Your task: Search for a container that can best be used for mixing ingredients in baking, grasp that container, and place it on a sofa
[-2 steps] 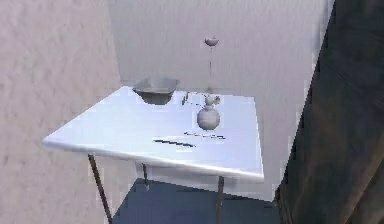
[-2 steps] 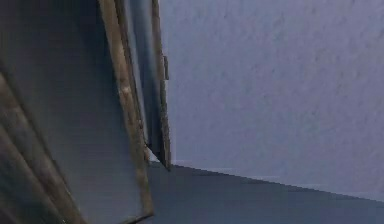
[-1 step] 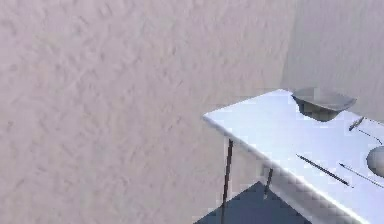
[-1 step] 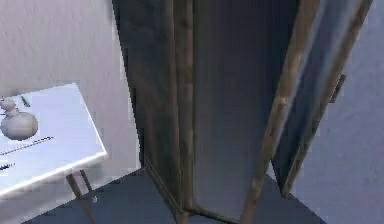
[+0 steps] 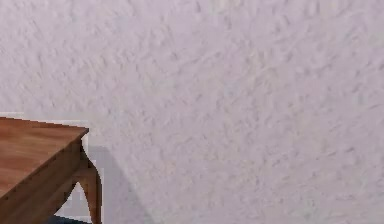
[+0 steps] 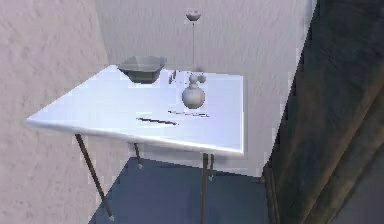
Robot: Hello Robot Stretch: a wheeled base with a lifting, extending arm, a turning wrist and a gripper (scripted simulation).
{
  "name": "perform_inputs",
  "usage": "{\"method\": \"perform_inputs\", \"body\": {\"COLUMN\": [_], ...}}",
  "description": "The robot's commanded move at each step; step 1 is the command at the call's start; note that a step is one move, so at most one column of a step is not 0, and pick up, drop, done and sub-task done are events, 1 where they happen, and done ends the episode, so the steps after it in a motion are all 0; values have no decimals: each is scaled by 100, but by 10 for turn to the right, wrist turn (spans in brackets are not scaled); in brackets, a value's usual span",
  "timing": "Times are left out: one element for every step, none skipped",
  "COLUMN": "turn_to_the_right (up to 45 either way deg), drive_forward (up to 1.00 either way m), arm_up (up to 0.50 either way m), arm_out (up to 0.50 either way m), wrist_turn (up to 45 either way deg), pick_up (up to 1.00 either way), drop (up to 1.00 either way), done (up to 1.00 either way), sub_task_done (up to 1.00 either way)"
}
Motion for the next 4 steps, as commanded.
{"method": "perform_inputs", "body": {"turn_to_the_right": [-90, 450, 390, 0], "drive_forward": [0, 0, 0, 30], "arm_up": [0, 0, 0, 0], "arm_out": [0, 0, 0, 0], "wrist_turn": [0, 0, 0, 0], "pick_up": [0, 0, 0, 0], "drop": [0, 0, 0, 0], "done": [0, 0, 0, 0], "sub_task_done": [0, 0, 0, 0]}}
